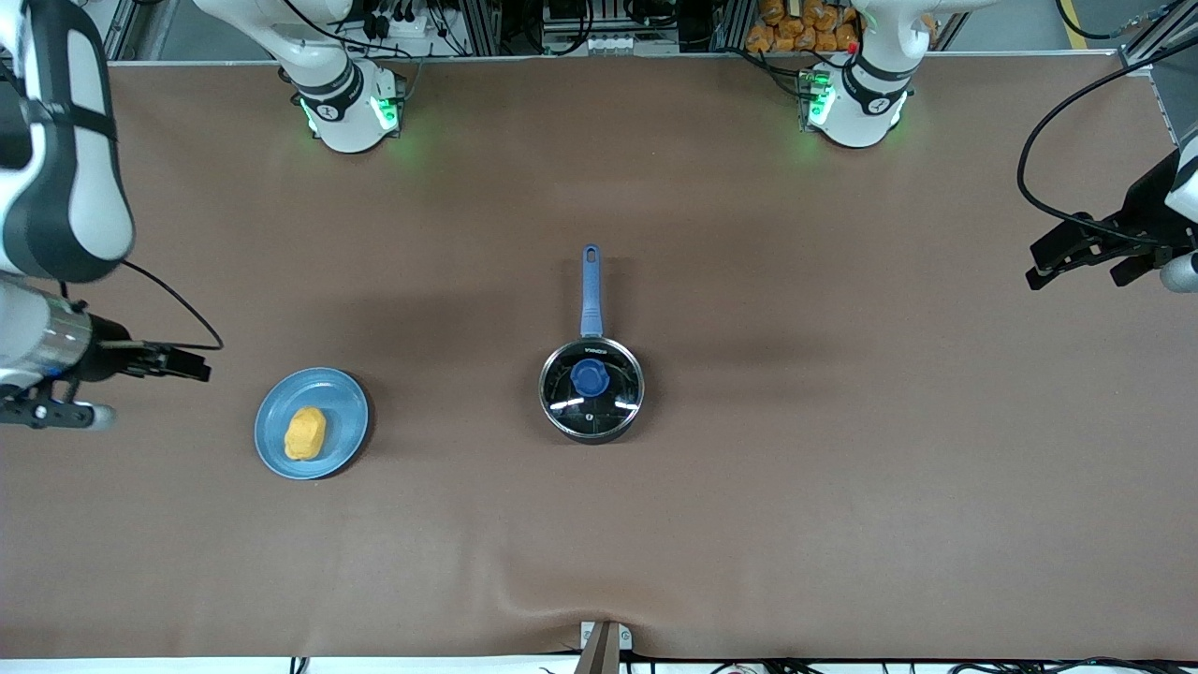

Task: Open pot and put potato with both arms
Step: 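Move the right gripper toward the blue plate with the yellow potato, then lower the right gripper onto the potato while the left gripper reaches the lid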

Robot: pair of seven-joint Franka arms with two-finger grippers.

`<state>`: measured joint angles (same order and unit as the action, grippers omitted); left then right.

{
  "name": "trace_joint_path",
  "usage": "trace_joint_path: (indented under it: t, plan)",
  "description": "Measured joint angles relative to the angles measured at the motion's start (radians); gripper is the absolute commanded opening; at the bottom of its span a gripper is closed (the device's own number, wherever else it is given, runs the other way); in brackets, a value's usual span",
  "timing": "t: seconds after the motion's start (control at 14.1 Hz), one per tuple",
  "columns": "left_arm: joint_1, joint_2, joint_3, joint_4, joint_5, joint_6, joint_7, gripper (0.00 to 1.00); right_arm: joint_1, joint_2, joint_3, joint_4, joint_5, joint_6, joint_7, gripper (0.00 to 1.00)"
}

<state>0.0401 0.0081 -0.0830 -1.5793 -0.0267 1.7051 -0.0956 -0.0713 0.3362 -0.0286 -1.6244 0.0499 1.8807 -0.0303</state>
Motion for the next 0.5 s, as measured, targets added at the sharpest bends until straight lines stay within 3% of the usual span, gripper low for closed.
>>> trace_joint_path:
  t: [0.28,0.5]
  plan:
    - [-0.005,0.005,-0.004,0.0,-0.001,0.0,0.003,1.0,0.001,0.095,0.006,-0.005,0.007,0.08,0.001,1.0]
    - [-0.067,0.03,-0.023,-0.002,-0.003,0.0,-0.009,1.0,0.011,0.176,0.013,-0.011,0.076,0.164,0.002,1.0]
